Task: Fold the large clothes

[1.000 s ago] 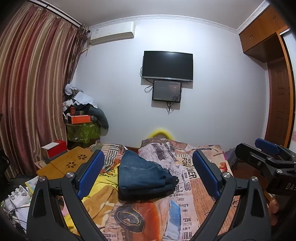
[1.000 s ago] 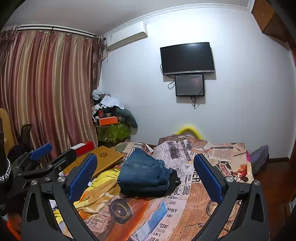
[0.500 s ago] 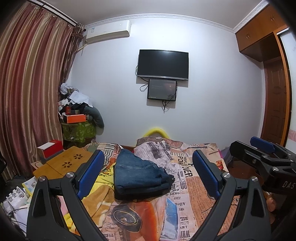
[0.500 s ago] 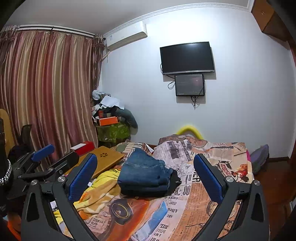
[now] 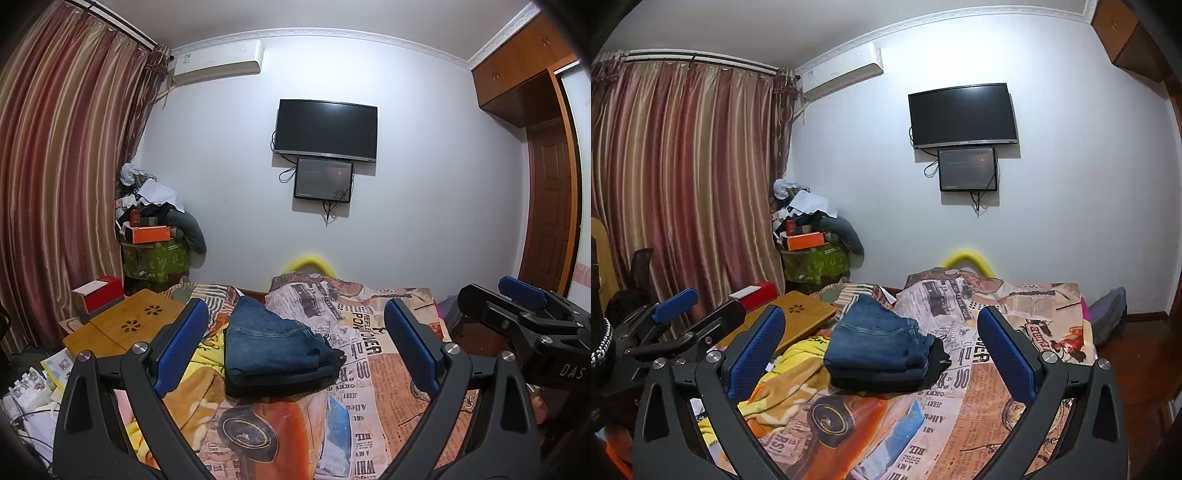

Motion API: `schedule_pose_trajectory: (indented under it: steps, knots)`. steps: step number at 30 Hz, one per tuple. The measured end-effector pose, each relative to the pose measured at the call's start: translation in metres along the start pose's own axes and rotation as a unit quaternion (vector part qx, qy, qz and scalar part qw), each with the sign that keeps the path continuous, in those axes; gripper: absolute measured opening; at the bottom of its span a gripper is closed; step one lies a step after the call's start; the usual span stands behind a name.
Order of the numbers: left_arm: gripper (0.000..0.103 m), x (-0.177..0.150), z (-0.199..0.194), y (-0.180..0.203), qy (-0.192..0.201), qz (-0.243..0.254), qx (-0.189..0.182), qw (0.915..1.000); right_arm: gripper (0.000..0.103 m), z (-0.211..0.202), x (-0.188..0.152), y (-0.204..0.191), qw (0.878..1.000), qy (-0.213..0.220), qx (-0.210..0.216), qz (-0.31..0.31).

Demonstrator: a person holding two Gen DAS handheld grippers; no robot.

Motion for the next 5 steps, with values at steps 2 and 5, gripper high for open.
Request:
schedule_pose_trajectory:
  steps: [2,5]
  knots:
    - [0.096,0.0002,-0.0001,-0.0002,0.0,0.001,0.0,1.0,0.103,-0.0003,-0.0005,0.0003,1.0,-0.001,0.0,0.001]
    - [0.096,0.0002,-0.0002,-0.0009,-0.001,0.001,0.003,1.0,0.103,-0.001,-0.0008,0.0001,1.0,-0.001,-0.001,0.002]
Point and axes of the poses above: each gripper's, at about its wrist camera, not at the fingertips, and z roughly the way its jaws point, y to its right, x to its top, the point moved 4 cm from there along z, roughly the way its jaws point, and after that the axes turned 3 degrees about y, right-handed, at the moved point
